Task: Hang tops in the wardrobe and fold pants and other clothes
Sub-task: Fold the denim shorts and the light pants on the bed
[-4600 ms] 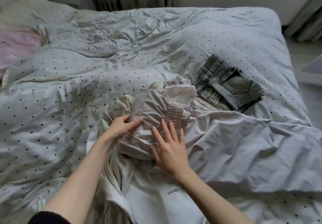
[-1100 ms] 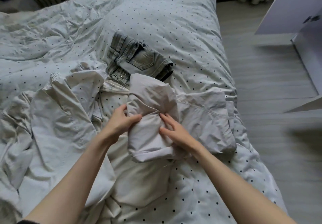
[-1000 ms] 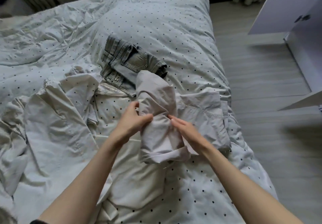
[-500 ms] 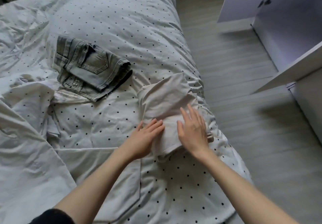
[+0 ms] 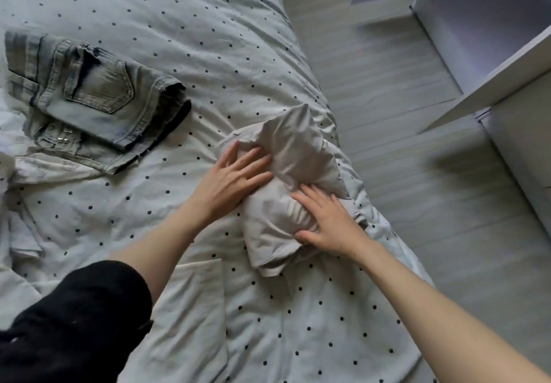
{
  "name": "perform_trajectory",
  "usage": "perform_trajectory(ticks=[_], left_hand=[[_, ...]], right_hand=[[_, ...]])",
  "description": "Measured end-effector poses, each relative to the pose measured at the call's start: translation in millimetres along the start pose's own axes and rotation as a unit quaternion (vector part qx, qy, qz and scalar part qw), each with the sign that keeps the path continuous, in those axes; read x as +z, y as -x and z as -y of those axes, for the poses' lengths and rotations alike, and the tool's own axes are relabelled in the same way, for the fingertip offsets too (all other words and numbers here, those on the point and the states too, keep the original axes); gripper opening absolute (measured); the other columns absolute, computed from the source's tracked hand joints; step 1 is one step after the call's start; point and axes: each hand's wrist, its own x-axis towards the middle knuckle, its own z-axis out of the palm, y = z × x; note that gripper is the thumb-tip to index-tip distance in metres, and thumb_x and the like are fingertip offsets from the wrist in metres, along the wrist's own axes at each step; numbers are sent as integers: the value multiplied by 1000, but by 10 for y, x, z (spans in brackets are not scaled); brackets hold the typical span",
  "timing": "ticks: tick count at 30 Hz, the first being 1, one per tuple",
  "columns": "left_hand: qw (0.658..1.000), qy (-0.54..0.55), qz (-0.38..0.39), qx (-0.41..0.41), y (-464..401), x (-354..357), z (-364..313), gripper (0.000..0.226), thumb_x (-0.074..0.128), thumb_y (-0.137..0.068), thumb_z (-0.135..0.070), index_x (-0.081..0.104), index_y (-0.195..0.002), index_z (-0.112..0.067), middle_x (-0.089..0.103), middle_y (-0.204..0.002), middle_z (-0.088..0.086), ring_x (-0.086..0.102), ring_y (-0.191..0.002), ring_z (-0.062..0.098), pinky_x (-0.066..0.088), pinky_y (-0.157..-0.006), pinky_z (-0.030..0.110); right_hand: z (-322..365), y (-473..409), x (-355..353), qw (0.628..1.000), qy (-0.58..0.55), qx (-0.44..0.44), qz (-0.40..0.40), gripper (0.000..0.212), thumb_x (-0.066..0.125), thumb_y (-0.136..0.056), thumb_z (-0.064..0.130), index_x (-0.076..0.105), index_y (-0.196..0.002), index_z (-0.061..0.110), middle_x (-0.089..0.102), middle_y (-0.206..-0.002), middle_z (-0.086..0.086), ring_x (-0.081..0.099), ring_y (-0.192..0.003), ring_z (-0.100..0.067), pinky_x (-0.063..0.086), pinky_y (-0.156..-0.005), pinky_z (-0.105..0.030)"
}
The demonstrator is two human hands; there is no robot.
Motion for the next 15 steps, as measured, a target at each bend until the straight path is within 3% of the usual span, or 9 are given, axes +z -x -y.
perform_trajectory(ticks=[3,5,7,10,13,15], left_hand=[[998,15,-68,5,53,24,-51,38,34,-83,-15,71,-92,-14,70,-103,4,66,-103,23,31,-105,57],[996,35,-78,-3,185,2,-226,34,36,-82,-12,70,-85,-14,71,-88,2,69,-87,21,34,-106,52],[996,40,-75,-17,285,-30,-394,28,41,-77,-9,68,-81,-14,67,-73,2,67,-72,21,43,-101,46],[995,62,-74,-14,422,-203,-586,9,59,-66,-10,65,-72,-15,61,-58,1,62,-53,21,52,-83,34],[993,75,-85,-12,609,-408,-817,18,47,-67,-10,64,-64,-16,56,-48,-1,56,-42,18,54,-71,30],[990,89,-108,-3,771,-513,-993,26,37,-67,-14,62,-60,-16,55,-46,-1,55,-40,18,53,-67,29]], right_hand=[[79,19,-94,999,-24,40,15,70,56,-88,41,21,-148,30,10,-158,6,5,-145,-11,2,-117,-43],[273,156,-148,995,-58,87,-1,67,47,-91,50,23,-148,26,13,-158,4,7,-145,-11,1,-117,-42],[515,322,-148,990,-74,115,-39,84,41,-83,68,20,-150,22,12,-158,4,8,-145,-11,2,-118,-42],[943,692,24,988,5,137,-76,116,37,-65,86,3,-151,16,3,-159,2,0,-146,-18,-1,-118,-45],[1150,985,321,978,98,162,-90,113,54,-76,65,-21,-145,15,-23,-154,-2,-23,-142,-28,-18,-111,-51],[1183,1098,386,969,119,186,-112,95,58,-84,29,-12,-147,14,-11,-158,-9,-14,-143,-34,-16,-112,-55]])
